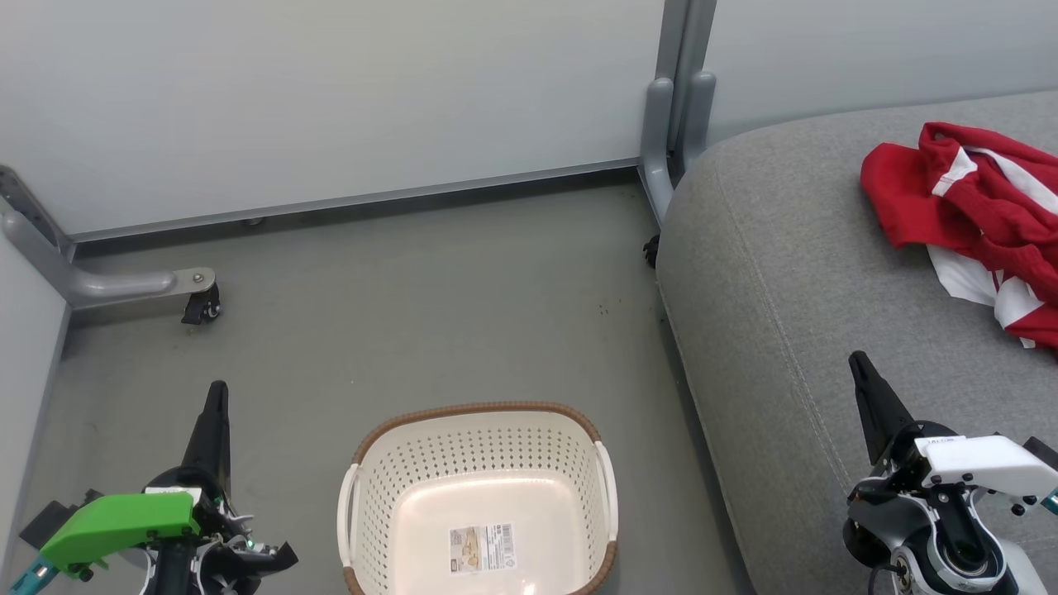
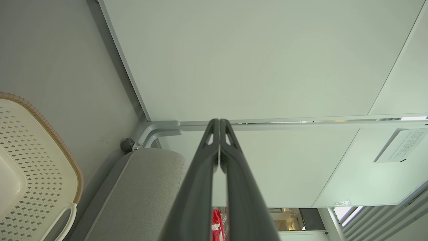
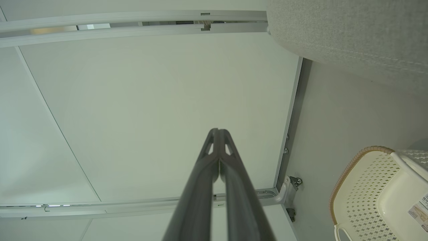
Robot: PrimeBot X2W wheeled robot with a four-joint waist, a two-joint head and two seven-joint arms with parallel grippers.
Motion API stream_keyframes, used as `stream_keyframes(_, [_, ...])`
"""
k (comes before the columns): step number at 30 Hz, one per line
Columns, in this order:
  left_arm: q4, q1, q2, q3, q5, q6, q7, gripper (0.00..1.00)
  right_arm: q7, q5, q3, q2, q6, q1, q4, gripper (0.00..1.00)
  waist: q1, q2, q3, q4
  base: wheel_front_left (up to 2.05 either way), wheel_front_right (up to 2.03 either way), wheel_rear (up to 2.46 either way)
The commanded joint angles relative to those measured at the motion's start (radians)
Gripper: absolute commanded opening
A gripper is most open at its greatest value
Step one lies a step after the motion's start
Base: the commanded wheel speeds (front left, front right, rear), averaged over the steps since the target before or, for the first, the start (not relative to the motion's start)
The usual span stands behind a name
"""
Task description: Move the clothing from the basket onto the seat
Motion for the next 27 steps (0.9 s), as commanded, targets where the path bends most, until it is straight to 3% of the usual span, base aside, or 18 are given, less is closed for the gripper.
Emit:
stream_keyframes(1, [0.002,-0.016,-0.003,0.002,0.002,-0.007,0.003,0.00,0.002,-0.002,-0.003,0.002,0.000,-0.005,0.002,0.00,0.0000,0.0000,0.000,0.000,0.00,0.00,0.00])
stream_keyframes(27, [0.002,-0.017,-0.009,0.011,0.011,-0.007,0.011,0.00,0.010,-0.011,-0.011,0.007,0.000,-0.006,0.002,0.00,0.0000,0.0000,0.000,0.000,0.00,0.00,0.00])
